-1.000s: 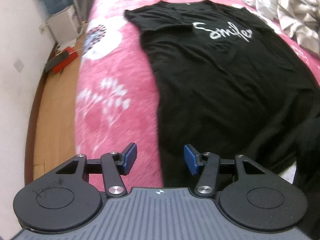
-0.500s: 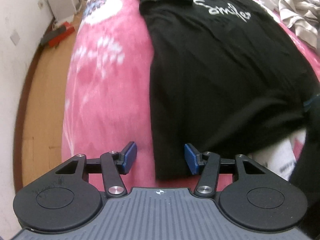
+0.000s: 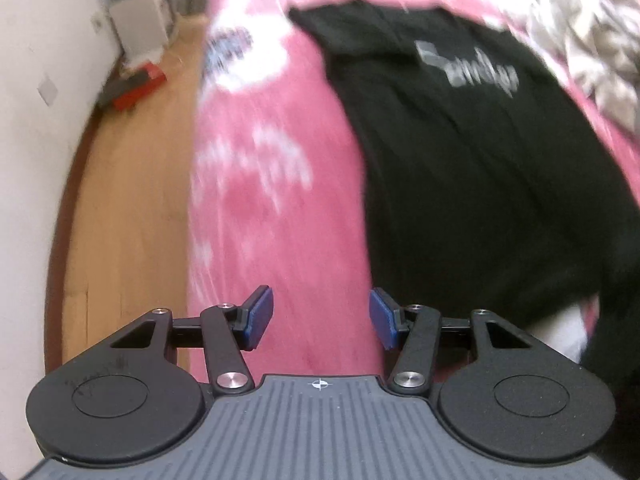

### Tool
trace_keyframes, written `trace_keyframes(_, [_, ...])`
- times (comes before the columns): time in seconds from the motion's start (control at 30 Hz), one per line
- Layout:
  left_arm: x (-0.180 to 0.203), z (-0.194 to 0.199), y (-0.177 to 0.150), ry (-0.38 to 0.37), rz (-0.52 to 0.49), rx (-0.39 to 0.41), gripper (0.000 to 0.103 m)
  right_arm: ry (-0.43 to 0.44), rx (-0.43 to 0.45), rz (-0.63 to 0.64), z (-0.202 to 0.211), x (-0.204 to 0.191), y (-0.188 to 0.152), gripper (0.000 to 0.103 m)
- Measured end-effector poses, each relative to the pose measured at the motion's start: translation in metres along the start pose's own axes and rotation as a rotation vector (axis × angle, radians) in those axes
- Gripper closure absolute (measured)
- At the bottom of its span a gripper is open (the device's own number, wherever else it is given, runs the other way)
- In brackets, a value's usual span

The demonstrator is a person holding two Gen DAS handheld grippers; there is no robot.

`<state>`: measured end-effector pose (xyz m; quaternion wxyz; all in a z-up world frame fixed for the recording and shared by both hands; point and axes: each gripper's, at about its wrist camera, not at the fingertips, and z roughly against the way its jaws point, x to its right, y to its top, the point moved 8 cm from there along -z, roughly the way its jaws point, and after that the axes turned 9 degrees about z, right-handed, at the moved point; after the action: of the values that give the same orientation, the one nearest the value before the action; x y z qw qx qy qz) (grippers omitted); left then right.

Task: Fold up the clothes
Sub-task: 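Move the right gripper to the shirt side and grasp its edge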

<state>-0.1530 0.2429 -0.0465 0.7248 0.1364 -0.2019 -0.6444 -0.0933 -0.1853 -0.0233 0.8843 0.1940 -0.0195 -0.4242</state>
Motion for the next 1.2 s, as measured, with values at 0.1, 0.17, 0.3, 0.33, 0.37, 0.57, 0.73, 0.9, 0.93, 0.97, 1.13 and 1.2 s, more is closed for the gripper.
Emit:
trace_keyframes(0.1, [0.008, -0.019, 0.043, -0.013, 0.04, 0.056, 0.049, 0.012, 0.075, 0.042, -0.001, -0.002, 0.042, 0.076])
trace_keyframes(0.17, [0.016, -0.036, 0.068, -0.025, 0.058, 0.09, 0.049, 0.037, 0.116, 0.054, -0.007, -0.006, 0.075, 0.074])
trace_keyframes(0.3, [0.032, -0.076, 0.106, -0.049, 0.103, 0.12, 0.049, 0.119, 0.186, 0.047, -0.037, -0.023, 0.141, 0.071])
trace_keyframes(0.33, [0.036, -0.085, 0.113, -0.046, 0.106, 0.125, 0.049, 0.146, 0.2, 0.04, -0.045, -0.027, 0.156, 0.069])
trace_keyframes(0.37, [0.04, -0.094, 0.119, -0.045, 0.11, 0.131, 0.049, 0.173, 0.214, 0.033, -0.053, -0.032, 0.172, 0.067])
trace_keyframes(0.57, [0.046, -0.125, 0.129, -0.036, 0.123, 0.132, 0.049, 0.324, 0.189, 0.021, -0.132, -0.068, 0.261, 0.05])
trace_keyframes(0.73, [0.047, -0.128, 0.124, -0.044, 0.154, 0.157, 0.051, 0.336, 0.151, 0.047, -0.197, -0.109, 0.321, 0.046])
trace_keyframes(0.9, [0.058, -0.126, 0.118, -0.051, 0.138, 0.18, 0.06, 0.179, 0.122, 0.143, -0.242, -0.139, 0.345, 0.041])
trace_keyframes(0.93, [0.061, -0.126, 0.117, -0.053, 0.142, 0.185, 0.06, 0.149, 0.117, 0.167, -0.249, -0.143, 0.345, 0.039])
trace_keyframes(0.97, [0.062, -0.126, 0.117, -0.053, 0.151, 0.192, 0.061, 0.123, 0.118, 0.19, -0.254, -0.147, 0.344, 0.037])
trace_keyframes(1.13, [0.07, -0.126, 0.116, -0.08, 0.223, 0.231, 0.084, -0.021, 0.134, 0.34, -0.261, -0.166, 0.335, 0.042])
trace_keyframes(1.2, [0.074, -0.124, 0.116, -0.097, 0.231, 0.236, 0.092, -0.029, 0.141, 0.347, -0.261, -0.165, 0.332, 0.045])
